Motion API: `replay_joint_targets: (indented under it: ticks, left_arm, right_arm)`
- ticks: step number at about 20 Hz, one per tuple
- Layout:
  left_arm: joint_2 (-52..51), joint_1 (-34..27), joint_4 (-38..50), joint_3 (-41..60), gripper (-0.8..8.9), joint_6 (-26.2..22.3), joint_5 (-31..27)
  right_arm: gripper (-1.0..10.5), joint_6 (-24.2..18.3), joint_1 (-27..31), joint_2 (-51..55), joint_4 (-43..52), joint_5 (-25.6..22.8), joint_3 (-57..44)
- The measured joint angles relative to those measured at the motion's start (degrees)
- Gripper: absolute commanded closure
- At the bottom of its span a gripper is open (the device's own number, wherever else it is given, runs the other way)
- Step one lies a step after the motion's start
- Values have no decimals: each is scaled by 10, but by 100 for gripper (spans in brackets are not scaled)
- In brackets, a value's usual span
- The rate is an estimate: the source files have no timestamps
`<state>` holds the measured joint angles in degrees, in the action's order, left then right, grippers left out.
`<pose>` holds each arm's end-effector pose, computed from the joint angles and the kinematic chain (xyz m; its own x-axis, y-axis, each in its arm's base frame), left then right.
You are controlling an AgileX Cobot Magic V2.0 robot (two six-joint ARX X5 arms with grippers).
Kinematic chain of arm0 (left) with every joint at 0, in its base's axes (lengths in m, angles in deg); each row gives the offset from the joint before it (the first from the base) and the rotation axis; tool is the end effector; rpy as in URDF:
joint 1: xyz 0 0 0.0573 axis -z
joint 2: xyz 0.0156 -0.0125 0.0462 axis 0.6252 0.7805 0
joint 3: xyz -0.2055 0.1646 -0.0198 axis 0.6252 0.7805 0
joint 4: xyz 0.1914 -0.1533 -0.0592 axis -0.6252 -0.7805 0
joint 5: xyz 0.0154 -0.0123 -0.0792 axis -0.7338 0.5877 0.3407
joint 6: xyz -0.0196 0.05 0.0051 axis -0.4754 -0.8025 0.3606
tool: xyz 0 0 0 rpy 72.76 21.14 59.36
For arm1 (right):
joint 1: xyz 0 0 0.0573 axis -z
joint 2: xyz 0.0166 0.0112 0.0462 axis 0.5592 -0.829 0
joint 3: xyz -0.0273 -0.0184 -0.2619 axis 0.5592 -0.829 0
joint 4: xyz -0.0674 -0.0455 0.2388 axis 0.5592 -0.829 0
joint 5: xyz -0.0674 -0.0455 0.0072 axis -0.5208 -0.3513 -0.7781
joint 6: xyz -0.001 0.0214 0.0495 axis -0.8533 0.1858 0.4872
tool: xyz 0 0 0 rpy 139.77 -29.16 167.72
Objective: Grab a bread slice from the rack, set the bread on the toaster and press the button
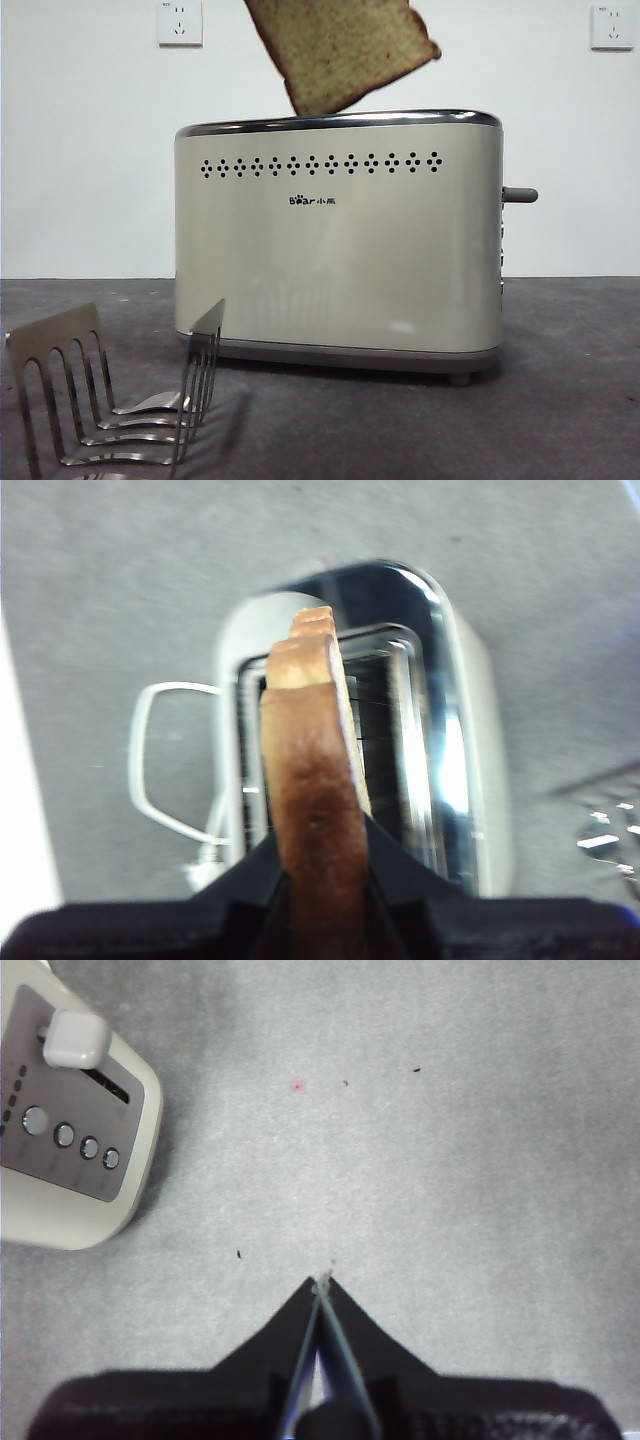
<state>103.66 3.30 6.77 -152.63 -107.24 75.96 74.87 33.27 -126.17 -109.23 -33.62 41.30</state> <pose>0.2387 -0.2206 0.4320 0.3311 -0.4973 -0.8019 0.8262 -0.2577 0.5010 0.1167 0.0043 0.3098 0.5975 0.1038 -0.7951 0.0362 0.9871 0.1561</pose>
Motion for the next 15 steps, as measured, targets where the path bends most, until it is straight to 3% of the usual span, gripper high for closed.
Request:
replay_joint_targets:
  ticks: [3,15]
  left_arm:
    - [-10,-1,-2,41,824,-15,-14]
    - [3,-16,-2,42,824,-32,-30]
  right_arm:
    - [946,0,0,0,0,-1,0]
    - [946,0,0,0,16,-1,0]
